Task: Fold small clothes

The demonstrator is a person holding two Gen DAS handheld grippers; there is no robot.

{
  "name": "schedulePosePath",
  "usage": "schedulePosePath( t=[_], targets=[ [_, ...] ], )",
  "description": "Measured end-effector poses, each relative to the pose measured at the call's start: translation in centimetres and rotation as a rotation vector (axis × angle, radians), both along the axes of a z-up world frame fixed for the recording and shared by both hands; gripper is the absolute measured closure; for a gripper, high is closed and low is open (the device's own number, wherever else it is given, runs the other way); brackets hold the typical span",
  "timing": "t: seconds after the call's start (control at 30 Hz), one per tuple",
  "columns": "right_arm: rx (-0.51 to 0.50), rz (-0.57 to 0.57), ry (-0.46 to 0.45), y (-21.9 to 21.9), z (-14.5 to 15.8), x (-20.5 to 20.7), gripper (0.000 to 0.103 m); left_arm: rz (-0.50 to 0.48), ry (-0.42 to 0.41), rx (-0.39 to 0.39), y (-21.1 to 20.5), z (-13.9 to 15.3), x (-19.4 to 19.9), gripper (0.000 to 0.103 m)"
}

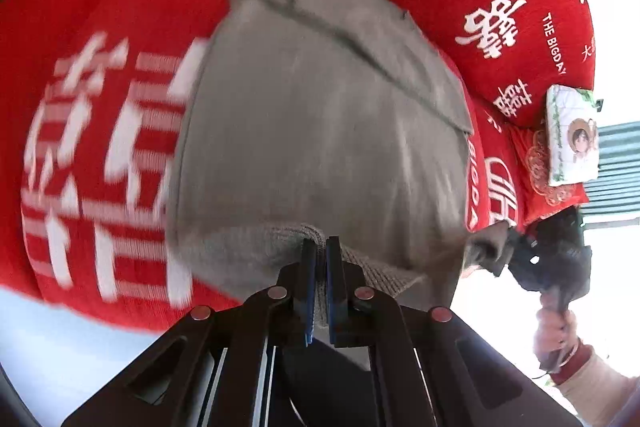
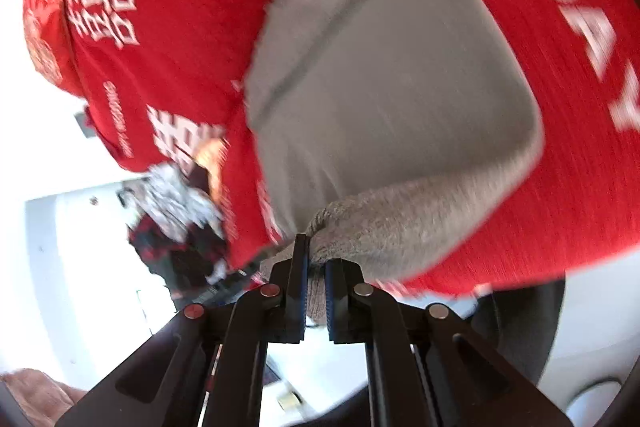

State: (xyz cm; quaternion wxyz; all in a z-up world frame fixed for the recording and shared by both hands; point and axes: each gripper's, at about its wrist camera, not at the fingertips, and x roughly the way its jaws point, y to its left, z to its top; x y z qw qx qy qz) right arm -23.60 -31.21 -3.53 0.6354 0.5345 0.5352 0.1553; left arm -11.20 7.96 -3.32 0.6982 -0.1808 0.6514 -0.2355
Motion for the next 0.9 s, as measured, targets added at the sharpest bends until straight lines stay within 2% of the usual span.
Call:
schedulePosePath(
  t=[0.1, 0.2, 0.23, 0.27, 0.3, 0.33, 0.43, 0.5, 0.53, 0.57, 0.63, 0.77, 0.87, 0.9],
  targets=[
    [-0.004, -0.039, -0.011, -1.3, 0.1, 3.4, 0.096, 0.042, -0.076, 0.064, -0.2, 1.2, 2.6, 0.097],
    [-0.017, -0.101, 0.019, -3.9, -0.7, 6.2, 0.096, 0.041, -0.138, 0.193, 0.9, 2.2, 3.6, 0.097],
    [-0.023, -0.118, 0.037, -4.7, -1.3, 7.0, 0.096, 0.026, -0.134, 0.26, 0.5, 2.0, 4.1, 0.09],
    [-0.041, -0.123, 0.061, -5.5, -1.9, 7.8, 0.096, 0.011, -0.128, 0.294, 0.3, 1.7, 4.5, 0.078],
    [-0.058, -0.12, 0.079, -5.5, -2.2, 8.4, 0.096, 0.001, -0.128, 0.316, 0.3, 1.6, 4.7, 0.043],
    [-0.076, -0.106, 0.1, -5.7, -2.7, 8.9, 0.096, -0.01, -0.145, 0.346, 0.0, 1.6, 4.9, 0.022],
    [-0.128, -0.025, 0.154, -5.4, -3.5, 10.1, 0.091, -0.101, -0.187, 0.372, -0.6, 1.7, 4.7, 0.021],
    [-0.208, 0.036, 0.189, -5.1, -3.3, 10.4, 0.085, -0.143, -0.192, 0.391, -0.7, 1.5, 4.7, 0.021],
    [-0.251, 0.064, 0.185, -5.1, -2.9, 10.3, 0.075, -0.17, -0.189, 0.396, -1.2, 1.2, 5.1, 0.021],
    [-0.313, 0.097, 0.161, -4.8, -2.0, 10.4, 0.053, -0.194, -0.185, 0.391, -1.8, 0.9, 5.5, 0.021],
    [-0.423, 0.15, 0.108, -4.1, -0.3, 10.6, 0.038, -0.25, -0.17, 0.38, -3.0, 0.1, 6.6, 0.021],
    [-0.697, 0.327, 0.029, -1.4, 2.0, 12.0, 0.038, -0.344, -0.129, 0.38, -5.1, -2.3, 8.0, 0.021],
    [-0.78, 0.427, 0.007, 0.1, 1.6, 12.7, 0.038, -0.413, -0.09, 0.39, -5.9, -3.7, 8.2, 0.023],
    [-0.792, 0.444, 0.009, 0.4, 1.2, 13.0, 0.038, -0.431, -0.088, 0.389, -6.0, -3.8, 8.0, 0.029]
  ],
)
